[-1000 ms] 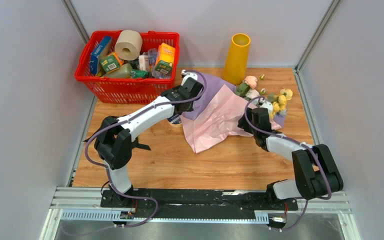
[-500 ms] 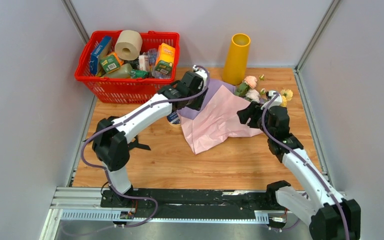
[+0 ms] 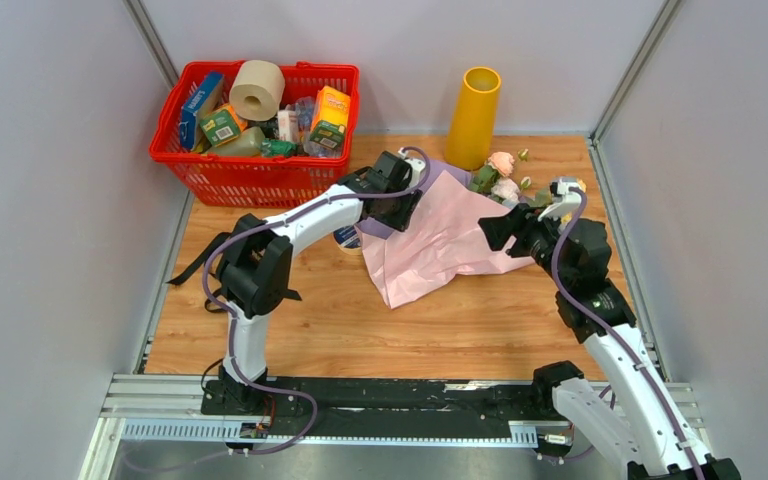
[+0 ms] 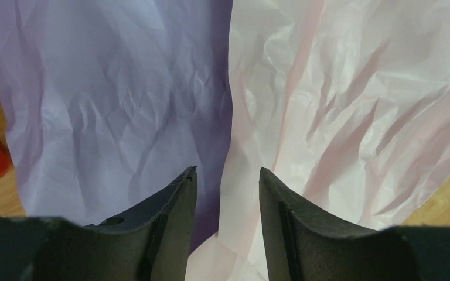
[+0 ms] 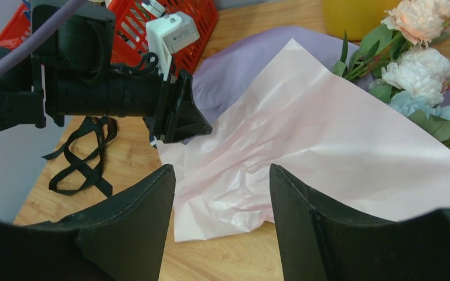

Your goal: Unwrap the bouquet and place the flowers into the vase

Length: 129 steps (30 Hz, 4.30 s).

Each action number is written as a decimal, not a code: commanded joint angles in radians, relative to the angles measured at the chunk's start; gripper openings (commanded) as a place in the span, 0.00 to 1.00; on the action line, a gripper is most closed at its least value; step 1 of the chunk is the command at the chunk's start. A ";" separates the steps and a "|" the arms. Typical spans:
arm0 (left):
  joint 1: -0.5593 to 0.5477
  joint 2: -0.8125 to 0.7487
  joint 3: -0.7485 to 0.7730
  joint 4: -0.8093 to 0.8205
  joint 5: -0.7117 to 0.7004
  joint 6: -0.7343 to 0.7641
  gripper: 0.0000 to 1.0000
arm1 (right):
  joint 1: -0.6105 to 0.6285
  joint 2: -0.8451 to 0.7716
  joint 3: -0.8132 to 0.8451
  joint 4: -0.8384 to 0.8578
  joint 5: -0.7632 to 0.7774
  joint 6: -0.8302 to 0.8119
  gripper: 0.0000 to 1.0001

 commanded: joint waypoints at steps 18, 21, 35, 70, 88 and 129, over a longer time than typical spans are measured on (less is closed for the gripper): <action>0.000 0.017 -0.071 0.128 0.131 0.010 0.35 | -0.003 0.008 0.144 -0.068 -0.050 0.001 0.63; 0.000 -0.012 -0.088 0.145 0.140 0.002 0.22 | -0.003 0.006 0.142 -0.073 -0.050 0.005 0.64; -0.062 -0.217 -0.243 0.248 0.243 -0.088 0.02 | -0.003 0.026 0.142 -0.070 -0.017 0.028 0.64; -0.084 -0.308 -0.257 0.110 -0.062 -0.042 0.49 | -0.003 0.009 0.124 -0.073 0.062 0.086 0.65; 0.027 -0.029 -0.064 0.056 0.189 -0.002 0.60 | -0.005 -0.006 0.115 -0.078 0.035 0.081 0.66; -0.415 -0.314 -0.570 0.617 0.284 -0.252 0.00 | -0.003 0.031 0.124 -0.122 0.066 0.190 0.96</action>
